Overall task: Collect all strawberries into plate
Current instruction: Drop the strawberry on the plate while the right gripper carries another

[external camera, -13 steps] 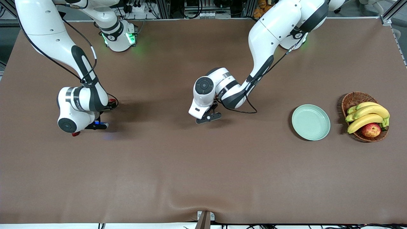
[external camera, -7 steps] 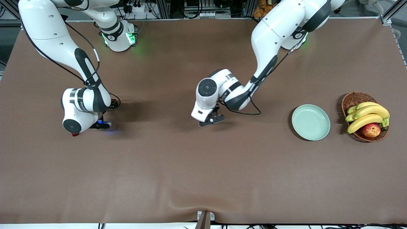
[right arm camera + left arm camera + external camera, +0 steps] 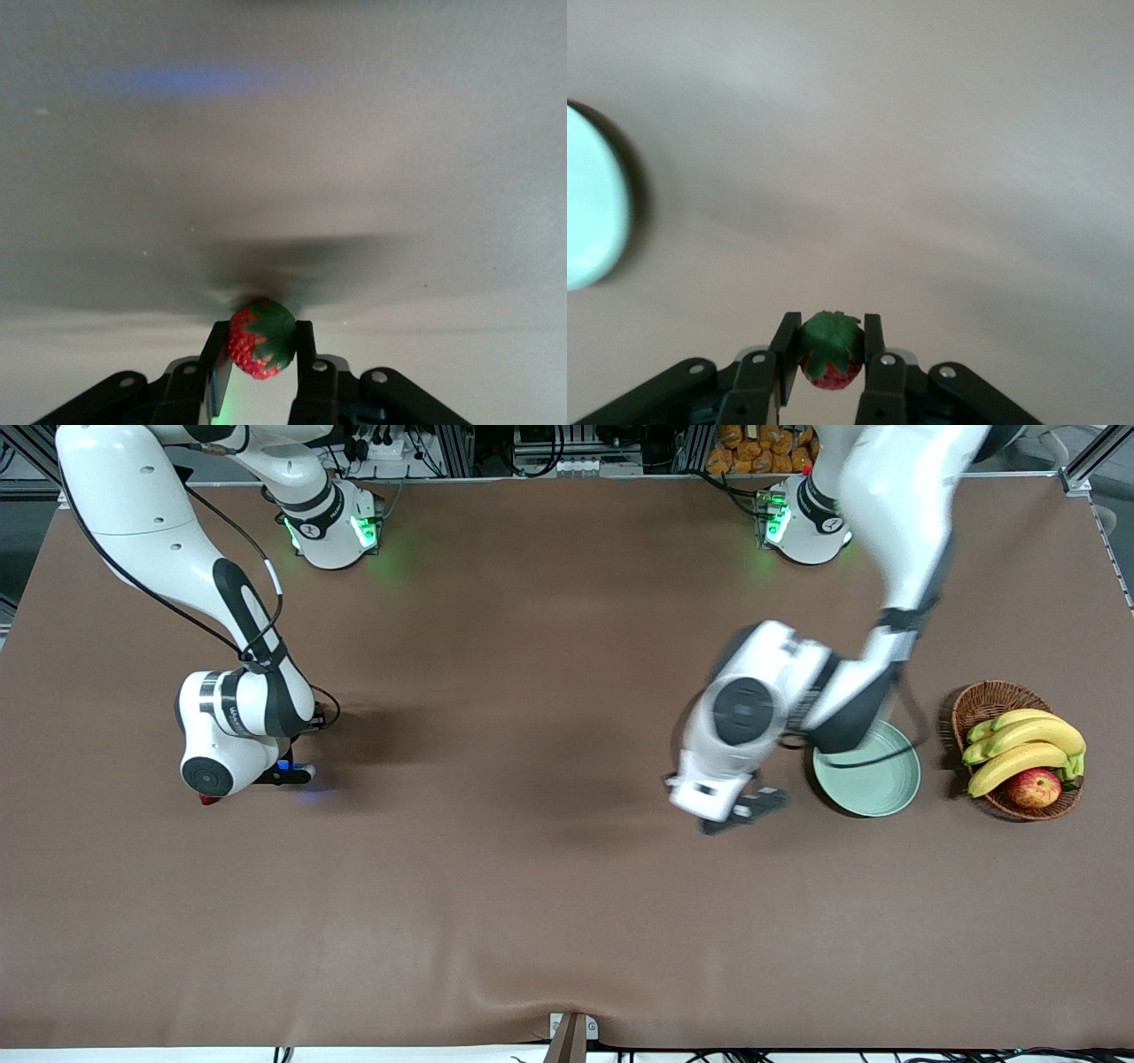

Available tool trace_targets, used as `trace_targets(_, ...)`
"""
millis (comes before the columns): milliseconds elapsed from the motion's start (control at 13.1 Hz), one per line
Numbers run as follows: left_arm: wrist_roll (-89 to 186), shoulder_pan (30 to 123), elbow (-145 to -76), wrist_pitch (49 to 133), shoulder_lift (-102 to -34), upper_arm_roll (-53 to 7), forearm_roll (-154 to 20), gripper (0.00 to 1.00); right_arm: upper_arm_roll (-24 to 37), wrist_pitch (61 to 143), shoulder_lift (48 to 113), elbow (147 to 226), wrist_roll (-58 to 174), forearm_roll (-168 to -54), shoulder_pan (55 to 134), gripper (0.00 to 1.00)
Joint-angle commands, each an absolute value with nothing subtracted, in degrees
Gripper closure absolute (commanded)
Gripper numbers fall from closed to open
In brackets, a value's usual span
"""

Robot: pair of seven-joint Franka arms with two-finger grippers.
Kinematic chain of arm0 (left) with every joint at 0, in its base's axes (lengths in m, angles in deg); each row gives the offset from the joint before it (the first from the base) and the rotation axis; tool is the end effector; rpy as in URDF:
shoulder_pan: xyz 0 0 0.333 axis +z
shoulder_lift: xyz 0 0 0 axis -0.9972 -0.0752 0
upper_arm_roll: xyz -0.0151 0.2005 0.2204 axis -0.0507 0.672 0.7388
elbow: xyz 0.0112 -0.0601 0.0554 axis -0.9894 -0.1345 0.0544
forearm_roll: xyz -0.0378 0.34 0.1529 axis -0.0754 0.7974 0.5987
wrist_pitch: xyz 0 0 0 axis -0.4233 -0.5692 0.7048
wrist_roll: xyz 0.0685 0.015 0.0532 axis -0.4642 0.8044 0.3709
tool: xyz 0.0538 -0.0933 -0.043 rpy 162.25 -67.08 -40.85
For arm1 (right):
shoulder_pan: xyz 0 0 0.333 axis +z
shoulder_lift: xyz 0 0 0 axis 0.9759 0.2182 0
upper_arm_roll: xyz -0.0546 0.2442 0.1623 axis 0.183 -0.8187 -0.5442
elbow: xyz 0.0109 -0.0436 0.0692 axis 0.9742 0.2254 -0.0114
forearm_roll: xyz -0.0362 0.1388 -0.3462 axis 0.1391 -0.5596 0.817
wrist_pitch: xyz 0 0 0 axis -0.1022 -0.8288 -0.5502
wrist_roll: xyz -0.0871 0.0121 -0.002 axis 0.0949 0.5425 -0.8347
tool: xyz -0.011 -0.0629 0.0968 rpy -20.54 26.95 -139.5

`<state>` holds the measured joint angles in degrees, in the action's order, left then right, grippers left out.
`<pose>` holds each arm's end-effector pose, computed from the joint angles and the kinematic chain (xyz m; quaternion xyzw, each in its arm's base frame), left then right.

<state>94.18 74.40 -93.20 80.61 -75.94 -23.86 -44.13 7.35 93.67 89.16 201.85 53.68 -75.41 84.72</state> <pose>0.6024 -0.2892 0.3378 -0.9838 -0.1665 0.0355 0.0556 0.4962 0.0059 0.1399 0.9430 0.0013 -0.3321 0.0201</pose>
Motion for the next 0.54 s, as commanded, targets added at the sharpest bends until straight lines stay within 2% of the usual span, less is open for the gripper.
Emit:
trace_targets(0, 89.41, 80.13, -95.08, 76.54, -72.79, -24.67, -43.59, 1.00, 7.29, 93.10, 88.41, 197.65, 53.95, -80.21, 85.04, 0.92)
trace_targets(230, 83.37, 86.72, -95.26, 72.14, -72.43, -24.67, -43.59, 1.00, 6.41, 92.58, 87.97, 190.97, 52.90, -91.19, 89.94, 0.95)
trace_targets(459, 75.98, 92.62, -97.80, 71.78, -73.12, -24.67, -43.59, 1.00, 6.32, 92.66, 88.49, 186.83, 46.93, -107.34, 96.79, 0.97)
